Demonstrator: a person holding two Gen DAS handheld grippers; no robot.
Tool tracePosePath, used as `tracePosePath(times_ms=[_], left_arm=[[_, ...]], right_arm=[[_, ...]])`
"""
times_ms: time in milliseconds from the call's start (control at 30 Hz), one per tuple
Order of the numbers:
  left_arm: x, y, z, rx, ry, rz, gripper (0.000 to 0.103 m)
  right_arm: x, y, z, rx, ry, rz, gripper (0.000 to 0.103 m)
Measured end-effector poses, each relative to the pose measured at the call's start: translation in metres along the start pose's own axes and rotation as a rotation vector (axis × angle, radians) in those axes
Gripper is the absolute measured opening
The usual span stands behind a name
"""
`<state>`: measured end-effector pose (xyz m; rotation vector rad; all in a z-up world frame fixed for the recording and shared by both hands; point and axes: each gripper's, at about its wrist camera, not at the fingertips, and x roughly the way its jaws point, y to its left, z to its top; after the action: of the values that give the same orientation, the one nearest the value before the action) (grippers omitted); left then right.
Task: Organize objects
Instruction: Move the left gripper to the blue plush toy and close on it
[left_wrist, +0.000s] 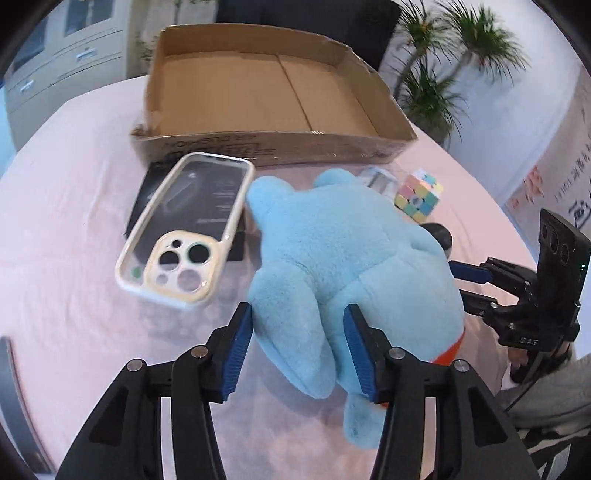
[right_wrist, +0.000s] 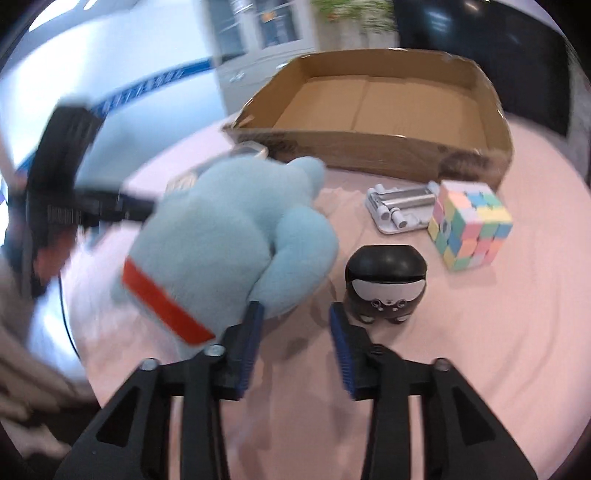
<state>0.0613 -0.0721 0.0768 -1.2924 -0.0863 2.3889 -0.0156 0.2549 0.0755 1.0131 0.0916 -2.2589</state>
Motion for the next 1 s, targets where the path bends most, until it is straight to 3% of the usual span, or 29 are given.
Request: tracePosePath(times_ms=[233, 333, 400, 500, 633, 800, 867, 1000], left_arm=[[-0.002, 0.003, -0.014, -0.080, -0.036, -0.029, 0.057], [0.005, 0.003, -0.017, -0.101, -0.047, -0.006, 0.057], [0.005, 0.003, -0.018, -0.103, -0.054, 0.003, 0.056], [0.009, 0.004, -0.020, -0.081, -0.034, 0.044, 0.040], [0.019, 0.005, -0.025, -0.067, -0.011, 0.081, 0.040], [0.018, -0.002, -0.021, -0.047, -0.081, 0.132, 0.040], [0.017, -0.002, -0.021, -0.046, -0.083, 0.134, 0.041], [0.017, -0.001, -0.021, -0.053, -0.099, 0.164, 0.041]], right_arm=[[-0.015, -0.001, 0.019, 0.020, -0.091, -0.029, 0.051], [-0.005, -0.001, 0.028, 0.004, -0.062, -0.053, 0.050], [0.003, 0.004, 0.029, -0.023, -0.037, -0.071, 0.043], [0.010, 0.013, 0.025, -0.055, -0.021, -0.081, 0.040], [0.019, 0.010, 0.023, -0.035, 0.017, -0.140, 0.038], [0.023, 0.009, 0.024, 0.004, -0.003, -0.114, 0.038], [0.033, 0.004, 0.024, 0.050, 0.032, -0.104, 0.037], [0.032, 0.004, 0.022, 0.072, 0.016, -0.082, 0.037]])
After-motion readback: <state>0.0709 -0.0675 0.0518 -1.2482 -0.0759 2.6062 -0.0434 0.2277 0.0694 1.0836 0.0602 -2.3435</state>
